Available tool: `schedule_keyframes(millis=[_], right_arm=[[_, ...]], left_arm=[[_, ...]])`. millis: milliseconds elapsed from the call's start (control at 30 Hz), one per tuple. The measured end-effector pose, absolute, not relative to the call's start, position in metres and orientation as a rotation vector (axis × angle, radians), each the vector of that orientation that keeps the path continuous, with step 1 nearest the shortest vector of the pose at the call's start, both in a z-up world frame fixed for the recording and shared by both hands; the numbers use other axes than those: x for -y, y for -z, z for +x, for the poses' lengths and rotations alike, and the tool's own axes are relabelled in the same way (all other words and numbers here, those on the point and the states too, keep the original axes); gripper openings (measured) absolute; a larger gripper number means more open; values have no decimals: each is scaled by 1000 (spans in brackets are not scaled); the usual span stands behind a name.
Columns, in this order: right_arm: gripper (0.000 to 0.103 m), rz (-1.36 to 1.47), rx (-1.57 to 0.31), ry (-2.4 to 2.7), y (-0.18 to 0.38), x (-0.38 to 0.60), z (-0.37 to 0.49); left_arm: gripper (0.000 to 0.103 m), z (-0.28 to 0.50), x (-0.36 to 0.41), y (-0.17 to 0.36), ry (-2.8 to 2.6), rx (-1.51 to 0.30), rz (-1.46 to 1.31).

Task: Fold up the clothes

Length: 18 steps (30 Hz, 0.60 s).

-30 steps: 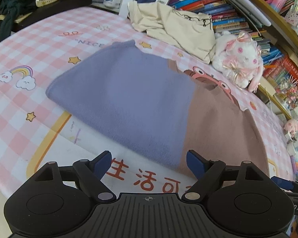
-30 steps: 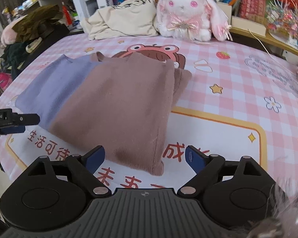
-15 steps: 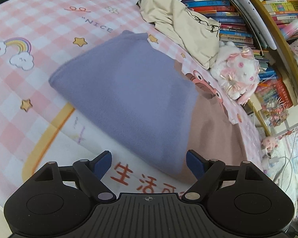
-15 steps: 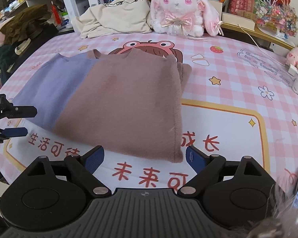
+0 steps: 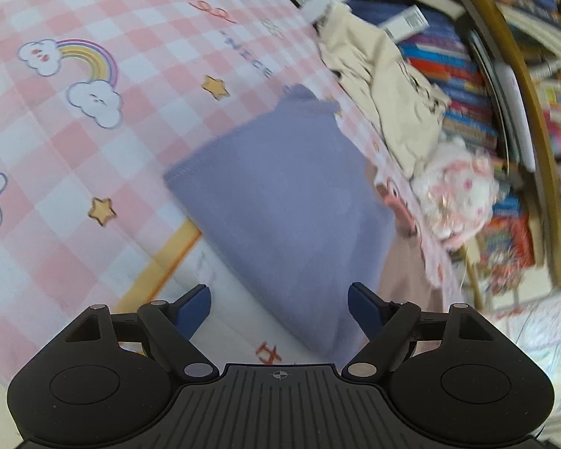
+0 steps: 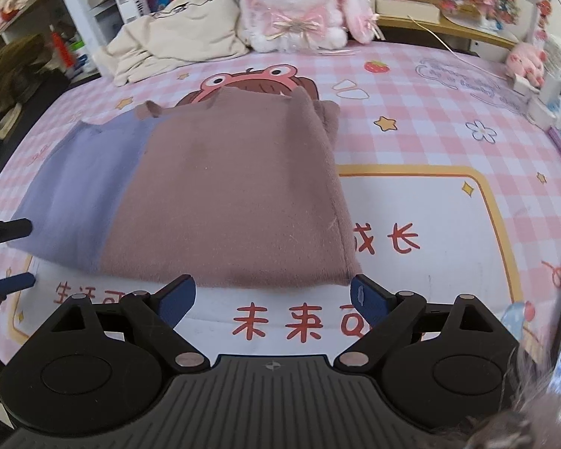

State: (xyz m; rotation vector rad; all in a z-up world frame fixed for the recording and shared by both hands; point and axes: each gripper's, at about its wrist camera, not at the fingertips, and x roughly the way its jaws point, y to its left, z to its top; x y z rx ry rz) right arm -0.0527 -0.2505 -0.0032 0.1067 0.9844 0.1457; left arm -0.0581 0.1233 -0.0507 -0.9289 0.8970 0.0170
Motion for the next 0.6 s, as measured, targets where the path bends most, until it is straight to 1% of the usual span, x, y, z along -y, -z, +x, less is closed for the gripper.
schedule_keyframes(millis=[200,333,367,400,433,467,500,533,567,600], right_arm=[[88,146,-890,-55,-10,256,-58],[87,197,-900,0,-9,265,-56],[84,207,-906,10,-7,266,-55],[77,217,-912,20,-6,268,-55],[75,220,-915,30,-4,269,-54],[69,222,-916,39,-3,270,-52],[64,222,-918,53,-1,271,-49],[61,222,-919,66,2,272,-47],[55,219,-919,81,4,274,-43],[52,217,-921,94,7,276,-39]], left_arm=[[80,-63,-153,58,-124,-788,-1082],[78,-62,-165,64,-139,-745,-1163],[77,-61,-167,65,-139,-740,-1172],[74,-60,-168,66,-141,-735,-1180],[72,-60,-169,67,-146,-731,-1185],[67,-60,-169,68,-154,-724,-1194],[65,-60,-170,69,-164,-714,-1207],[64,-60,-170,69,-169,-706,-1216],[62,-60,-170,70,-174,-701,-1218],[54,-59,-170,70,-179,-703,-1215]])
